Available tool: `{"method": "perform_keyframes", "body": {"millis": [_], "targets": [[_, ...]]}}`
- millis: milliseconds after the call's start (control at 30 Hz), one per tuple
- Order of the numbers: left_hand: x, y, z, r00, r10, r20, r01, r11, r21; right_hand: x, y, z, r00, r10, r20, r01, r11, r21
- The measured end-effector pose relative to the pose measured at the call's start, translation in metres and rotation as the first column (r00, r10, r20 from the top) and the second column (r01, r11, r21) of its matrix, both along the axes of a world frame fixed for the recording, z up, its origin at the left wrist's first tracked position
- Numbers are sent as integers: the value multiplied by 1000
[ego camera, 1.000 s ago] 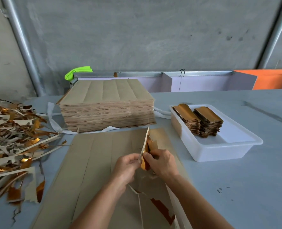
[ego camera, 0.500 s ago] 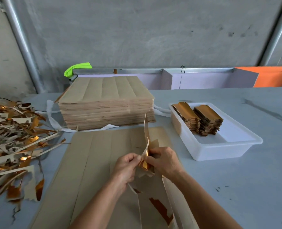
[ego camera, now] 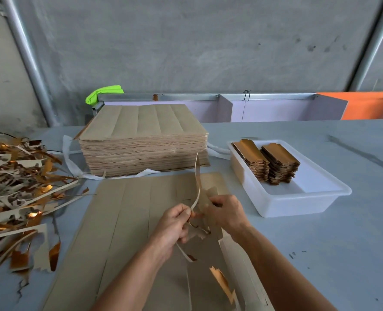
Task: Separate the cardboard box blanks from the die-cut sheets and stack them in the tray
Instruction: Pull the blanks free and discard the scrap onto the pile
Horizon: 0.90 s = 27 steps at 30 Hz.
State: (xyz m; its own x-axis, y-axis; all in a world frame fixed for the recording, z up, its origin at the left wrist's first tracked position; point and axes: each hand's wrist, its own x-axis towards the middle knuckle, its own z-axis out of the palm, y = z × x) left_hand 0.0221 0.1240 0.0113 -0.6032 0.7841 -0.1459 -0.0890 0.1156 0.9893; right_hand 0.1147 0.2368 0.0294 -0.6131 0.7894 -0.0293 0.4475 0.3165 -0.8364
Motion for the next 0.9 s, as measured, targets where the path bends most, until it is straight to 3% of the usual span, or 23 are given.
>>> {"method": "perform_keyframes", "body": {"millis": [167, 233, 433, 633, 700, 833, 900], "targets": [[-6, 4, 0, 988, 157, 4, -157, 988, 8, 1, 16, 3, 986, -144, 85, 142, 989, 36], [-4, 6, 2, 989, 144, 32, -144, 990, 9, -5, 18, 5, 982, -124, 141, 112, 990, 90], [6, 12, -1, 995, -6, -99, -6, 993, -114, -33, 18, 7, 960, -157, 232, 96, 963, 252], [-6, 16, 0, 990, 125, -58, -128, 990, -58, -30, 30, 9, 978, -108, 177, 80, 984, 162], [-14, 23, 3, 969, 178, -173, -194, 978, -77, -25, 29, 6, 984, -104, 143, 87, 989, 118], [-17, 46, 14, 937, 39, -346, -98, 983, -153, -25, 18, 3, 989, -123, 82, 107, 978, 180], [-18, 60, 21, 883, 27, -469, -156, 959, -237, -28, 8, 3, 995, -95, 44, 82, 970, 230]]}}
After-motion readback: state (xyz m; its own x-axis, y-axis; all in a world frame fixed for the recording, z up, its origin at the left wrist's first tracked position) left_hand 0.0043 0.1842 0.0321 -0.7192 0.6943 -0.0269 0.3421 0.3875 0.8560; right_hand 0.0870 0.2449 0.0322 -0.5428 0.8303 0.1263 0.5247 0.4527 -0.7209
